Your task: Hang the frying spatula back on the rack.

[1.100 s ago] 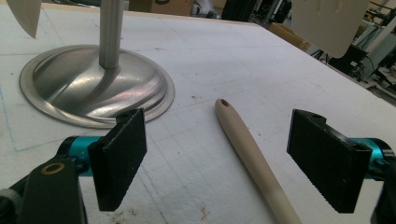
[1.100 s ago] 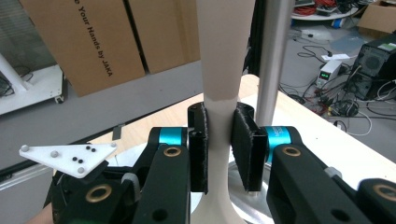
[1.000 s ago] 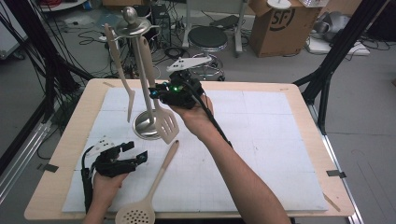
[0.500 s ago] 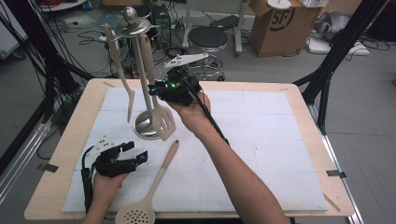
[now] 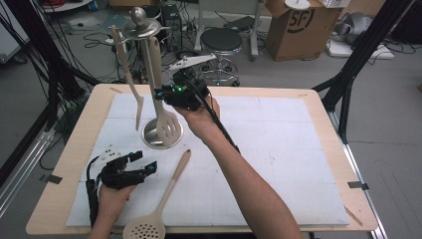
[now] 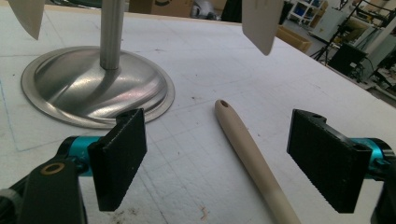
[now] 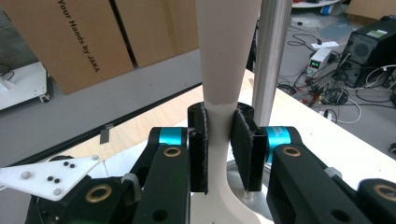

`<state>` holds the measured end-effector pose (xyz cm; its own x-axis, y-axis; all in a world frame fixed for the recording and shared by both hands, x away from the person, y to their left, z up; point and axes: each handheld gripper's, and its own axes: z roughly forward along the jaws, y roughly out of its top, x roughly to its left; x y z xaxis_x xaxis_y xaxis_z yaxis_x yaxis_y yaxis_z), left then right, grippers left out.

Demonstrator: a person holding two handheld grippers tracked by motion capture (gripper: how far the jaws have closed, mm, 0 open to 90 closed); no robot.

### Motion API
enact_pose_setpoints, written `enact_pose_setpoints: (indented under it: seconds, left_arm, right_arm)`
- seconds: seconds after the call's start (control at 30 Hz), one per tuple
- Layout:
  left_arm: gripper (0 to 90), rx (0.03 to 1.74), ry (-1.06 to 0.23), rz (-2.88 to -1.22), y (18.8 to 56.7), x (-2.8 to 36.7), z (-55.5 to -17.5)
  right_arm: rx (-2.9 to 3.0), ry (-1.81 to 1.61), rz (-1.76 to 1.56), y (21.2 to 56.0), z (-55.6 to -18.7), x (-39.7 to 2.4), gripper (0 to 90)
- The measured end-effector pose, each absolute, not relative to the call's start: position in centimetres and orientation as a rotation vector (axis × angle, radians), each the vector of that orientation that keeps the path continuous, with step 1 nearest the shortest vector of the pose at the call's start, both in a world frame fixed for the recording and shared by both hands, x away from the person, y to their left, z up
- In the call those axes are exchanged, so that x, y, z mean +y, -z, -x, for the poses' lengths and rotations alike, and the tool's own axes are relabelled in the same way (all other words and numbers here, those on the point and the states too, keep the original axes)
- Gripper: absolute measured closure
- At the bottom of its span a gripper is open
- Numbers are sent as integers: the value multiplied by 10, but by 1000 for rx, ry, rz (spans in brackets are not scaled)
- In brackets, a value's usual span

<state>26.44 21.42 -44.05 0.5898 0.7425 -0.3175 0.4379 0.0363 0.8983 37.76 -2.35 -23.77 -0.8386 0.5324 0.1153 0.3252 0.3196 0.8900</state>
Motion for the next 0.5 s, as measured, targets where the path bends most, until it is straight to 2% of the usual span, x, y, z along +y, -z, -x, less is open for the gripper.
enact_pose_setpoints:
  seconds: [0.5]
  left_arm:
    - [205,1011,-308,-1599,440,215,-264]
  right_arm:
    - [2427,-1463,-813,238,-380,-19,773]
